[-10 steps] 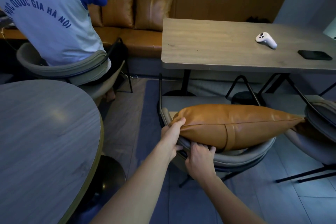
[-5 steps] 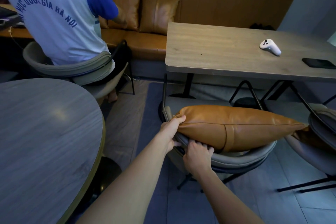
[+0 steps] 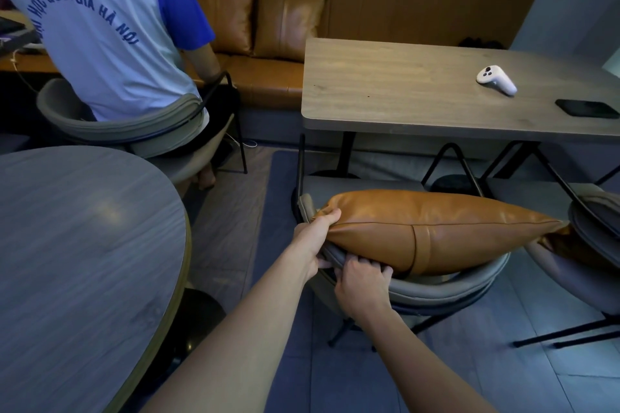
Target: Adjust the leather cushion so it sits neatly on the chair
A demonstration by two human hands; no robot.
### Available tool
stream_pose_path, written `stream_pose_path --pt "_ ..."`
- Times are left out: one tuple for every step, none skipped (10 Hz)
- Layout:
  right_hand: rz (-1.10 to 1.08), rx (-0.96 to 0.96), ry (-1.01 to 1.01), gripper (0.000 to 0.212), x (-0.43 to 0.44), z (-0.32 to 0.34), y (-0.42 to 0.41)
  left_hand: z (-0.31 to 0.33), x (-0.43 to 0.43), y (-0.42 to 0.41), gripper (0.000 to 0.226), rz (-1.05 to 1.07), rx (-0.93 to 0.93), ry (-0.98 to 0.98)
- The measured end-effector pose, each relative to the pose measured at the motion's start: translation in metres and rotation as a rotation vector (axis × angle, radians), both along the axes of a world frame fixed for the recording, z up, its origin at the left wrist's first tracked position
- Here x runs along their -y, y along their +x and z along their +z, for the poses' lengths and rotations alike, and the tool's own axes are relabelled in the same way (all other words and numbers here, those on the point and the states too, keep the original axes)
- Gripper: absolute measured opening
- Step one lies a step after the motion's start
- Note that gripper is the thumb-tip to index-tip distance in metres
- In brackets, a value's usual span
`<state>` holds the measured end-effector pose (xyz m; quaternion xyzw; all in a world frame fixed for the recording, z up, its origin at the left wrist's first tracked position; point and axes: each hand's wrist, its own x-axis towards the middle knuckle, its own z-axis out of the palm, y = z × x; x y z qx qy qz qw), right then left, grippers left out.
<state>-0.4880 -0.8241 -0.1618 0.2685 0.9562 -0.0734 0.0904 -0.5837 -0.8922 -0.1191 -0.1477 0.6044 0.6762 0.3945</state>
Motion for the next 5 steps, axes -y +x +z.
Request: stream_pose_path --pt "0.009 0.005 -0.006 0.031 0.0 0.001 0.001 -0.003 -0.001 -0.001 0.076 -0.016 -0.005 -0.027" --pt "0.023 0.032 -0.048 0.032 -0.002 0.005 0.002 -0.001 0.003 0.003 0.092 -0.06 0.006 -0.053" --pt "0.04 0.093 -0.166 0.035 -0.009 0.011 0.002 -0.001 0.013 0.01 0.087 -0.187 -0.039 -0.064" --pt "0.037 0.183 -0.319 0.037 -0.018 0.028 0.0 -0.002 0.03 0.014 0.061 -0.336 -0.209 -0.208" --pt "0.024 0.24 -0.402 0.036 -0.028 0.047 0.0 0.013 0.039 0.01 0.031 -0.555 -0.476 -0.467"
